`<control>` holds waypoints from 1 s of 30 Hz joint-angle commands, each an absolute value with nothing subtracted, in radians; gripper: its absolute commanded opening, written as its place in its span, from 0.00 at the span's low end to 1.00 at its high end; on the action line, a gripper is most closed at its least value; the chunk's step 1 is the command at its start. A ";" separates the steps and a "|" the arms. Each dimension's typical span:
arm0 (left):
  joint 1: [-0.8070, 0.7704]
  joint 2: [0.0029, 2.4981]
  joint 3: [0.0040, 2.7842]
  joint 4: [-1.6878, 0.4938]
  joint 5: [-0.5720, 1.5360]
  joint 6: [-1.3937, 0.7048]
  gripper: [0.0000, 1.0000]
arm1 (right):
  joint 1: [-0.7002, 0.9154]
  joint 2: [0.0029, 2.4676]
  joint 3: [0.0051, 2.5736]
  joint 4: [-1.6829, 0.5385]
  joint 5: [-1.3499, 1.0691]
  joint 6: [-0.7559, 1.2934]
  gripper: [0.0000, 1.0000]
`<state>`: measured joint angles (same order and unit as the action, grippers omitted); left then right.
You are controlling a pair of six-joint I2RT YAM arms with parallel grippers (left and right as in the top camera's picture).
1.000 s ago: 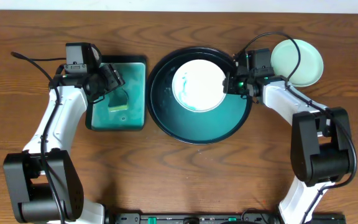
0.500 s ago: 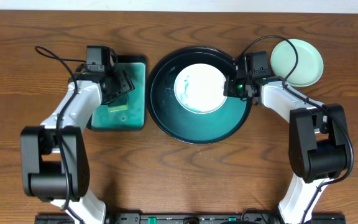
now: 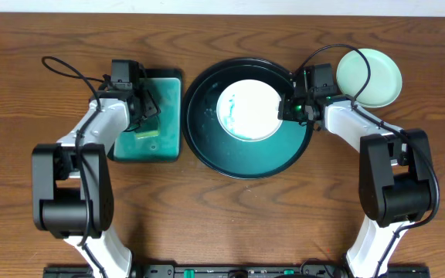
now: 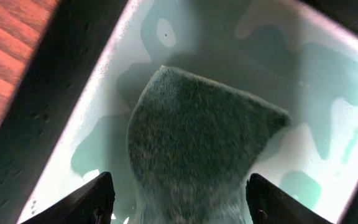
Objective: Clean dirty plates on tray and stack at the side
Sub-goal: 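Grasp the white plate and slide it toward the basin center, then lift the green sponge from the tray with the left gripper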
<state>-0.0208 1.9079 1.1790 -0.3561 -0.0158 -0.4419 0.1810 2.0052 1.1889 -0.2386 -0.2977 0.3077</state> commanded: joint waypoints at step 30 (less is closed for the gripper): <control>-0.020 1.816 1.182 -0.365 -0.038 -0.447 0.07 | 0.198 2.022 1.200 -0.255 -0.289 0.317 0.01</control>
<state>-0.0223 1.8156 1.1790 -0.3595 -0.0223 -0.4454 0.1810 2.0052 1.1896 -0.2459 -0.2974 0.3077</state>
